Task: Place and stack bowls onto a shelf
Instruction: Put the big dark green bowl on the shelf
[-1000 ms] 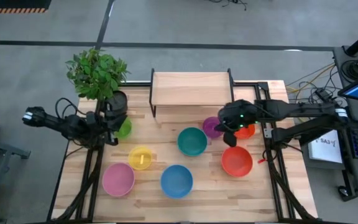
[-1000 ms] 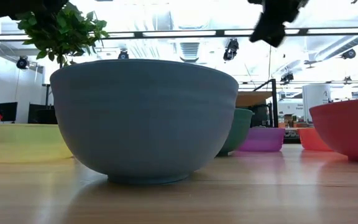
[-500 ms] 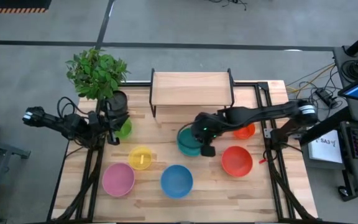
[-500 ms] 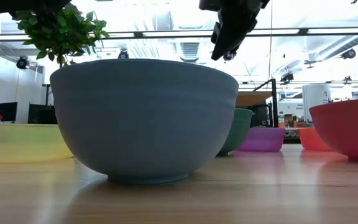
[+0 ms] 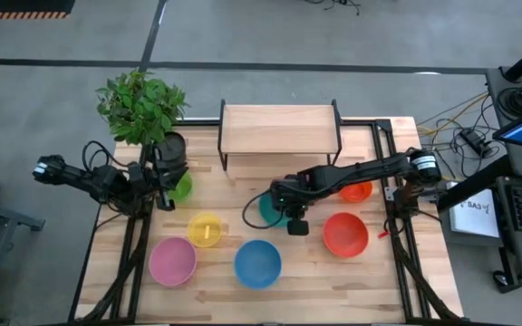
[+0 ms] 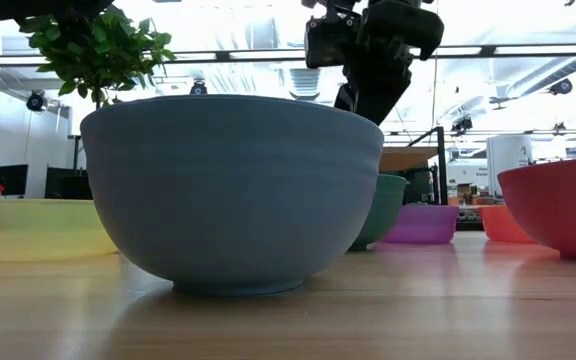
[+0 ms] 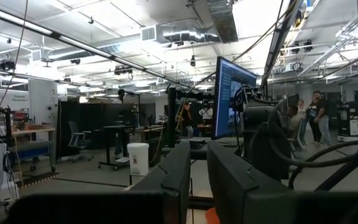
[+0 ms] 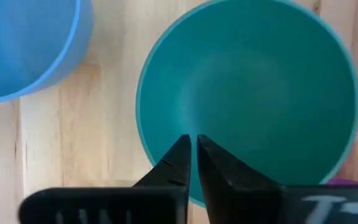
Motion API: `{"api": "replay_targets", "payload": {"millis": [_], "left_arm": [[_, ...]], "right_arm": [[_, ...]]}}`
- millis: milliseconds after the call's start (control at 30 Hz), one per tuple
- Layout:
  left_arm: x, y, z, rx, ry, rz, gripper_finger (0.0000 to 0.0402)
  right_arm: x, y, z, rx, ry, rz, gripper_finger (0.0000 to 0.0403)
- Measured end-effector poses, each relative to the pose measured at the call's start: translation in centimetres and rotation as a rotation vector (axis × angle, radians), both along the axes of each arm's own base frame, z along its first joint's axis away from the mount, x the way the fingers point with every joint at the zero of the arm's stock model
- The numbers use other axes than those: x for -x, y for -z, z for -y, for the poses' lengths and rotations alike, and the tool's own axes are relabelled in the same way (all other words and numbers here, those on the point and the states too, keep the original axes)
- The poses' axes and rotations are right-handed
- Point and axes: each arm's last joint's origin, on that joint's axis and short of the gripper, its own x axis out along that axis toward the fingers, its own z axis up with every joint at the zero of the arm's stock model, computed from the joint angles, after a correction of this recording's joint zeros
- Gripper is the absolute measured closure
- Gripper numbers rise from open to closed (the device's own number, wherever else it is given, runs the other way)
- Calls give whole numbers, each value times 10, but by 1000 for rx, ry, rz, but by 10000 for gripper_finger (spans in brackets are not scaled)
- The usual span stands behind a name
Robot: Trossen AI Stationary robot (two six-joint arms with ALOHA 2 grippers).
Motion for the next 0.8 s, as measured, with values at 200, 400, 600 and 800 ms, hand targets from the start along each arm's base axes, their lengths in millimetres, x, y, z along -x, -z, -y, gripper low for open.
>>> {"api": "replay_targets", "payload": {"millis": [200,400,600,800], "left_arm": [[0,0,0,0,0,1,364],[0,0,0,0,-1,1,364],[0,0,0,-1,-1,-1,364],[0,0,0,-1,-1,-2,364]], "right_arm": [[-1,4,-6,-16,-17,-17,306],[1,6,-21,-26,-54,-34,224],[-6,32,-36,-4,-77,-100,220],[-12,53,-36,21,-72,-157,251]]}}
